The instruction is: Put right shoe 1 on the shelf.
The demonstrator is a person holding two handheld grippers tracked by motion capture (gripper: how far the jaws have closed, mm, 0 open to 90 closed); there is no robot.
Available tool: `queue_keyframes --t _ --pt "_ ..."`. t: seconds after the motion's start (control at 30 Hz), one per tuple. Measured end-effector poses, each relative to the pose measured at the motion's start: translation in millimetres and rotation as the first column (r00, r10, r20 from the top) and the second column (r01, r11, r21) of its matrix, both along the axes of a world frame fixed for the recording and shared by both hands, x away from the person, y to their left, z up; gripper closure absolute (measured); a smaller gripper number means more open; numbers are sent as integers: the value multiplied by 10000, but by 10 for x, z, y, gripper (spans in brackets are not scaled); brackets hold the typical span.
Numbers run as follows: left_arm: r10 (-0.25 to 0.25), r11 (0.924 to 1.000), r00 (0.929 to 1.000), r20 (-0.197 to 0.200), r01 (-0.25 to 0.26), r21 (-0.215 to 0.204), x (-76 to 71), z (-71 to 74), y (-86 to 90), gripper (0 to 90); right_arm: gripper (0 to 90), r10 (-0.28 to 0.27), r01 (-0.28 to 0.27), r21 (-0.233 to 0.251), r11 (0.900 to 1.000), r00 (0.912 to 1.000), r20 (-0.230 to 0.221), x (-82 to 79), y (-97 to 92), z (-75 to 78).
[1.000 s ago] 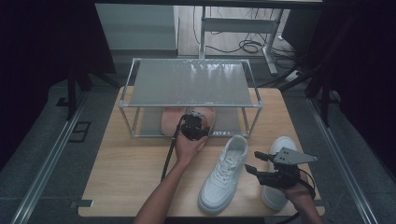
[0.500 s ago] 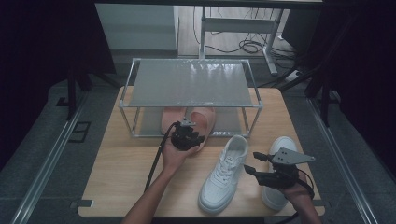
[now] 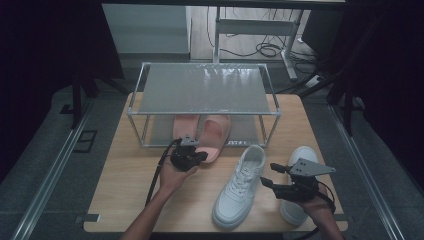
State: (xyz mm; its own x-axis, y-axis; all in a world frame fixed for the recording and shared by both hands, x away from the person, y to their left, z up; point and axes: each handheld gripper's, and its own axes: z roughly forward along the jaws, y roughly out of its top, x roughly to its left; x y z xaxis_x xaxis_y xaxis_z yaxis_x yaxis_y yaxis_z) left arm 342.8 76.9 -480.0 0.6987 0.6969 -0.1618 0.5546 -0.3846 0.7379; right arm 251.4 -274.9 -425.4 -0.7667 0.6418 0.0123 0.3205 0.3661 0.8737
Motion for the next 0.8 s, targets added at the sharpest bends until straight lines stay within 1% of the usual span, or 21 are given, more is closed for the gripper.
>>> queue_keyframes --t 0.2,0.4,0.57,0.63,0.7,0.77,0.8 --pt "-410 9981 9991 92 405 460 -86 -8 70 900 399 26 -26 -52 10000 10000 -8 1 8 -2" --pt "-790 9928 9969 -13 788 904 -116 -56 38 900 399 42 -42 -66 10000 10000 -31 3 28 -14" --pt "-1033 9879 9946 -110 1038 1154 -49 -89 -15 900 399 59 -59 -57 10000 10000 -8 3 34 -17" --pt "-1089 9858 9938 -229 1109 1261 -8 -114 -46 900 399 45 -46 -71 10000 10000 -46 5 30 -18" --pt "-1214 9818 9922 -297 1244 1432 29 -144 -88 900 399 52 -53 -79 10000 10000 -53 7 29 -20" --pt "-1244 9800 9915 -369 1286 1517 52 -163 -138 900 399 60 -60 -78 10000 10000 -53 6 27 -20" --pt "-1287 9779 9909 -402 1336 1606 67 -167 -154 900 399 59 -60 -76 10000 10000 -50 5 25 -19"
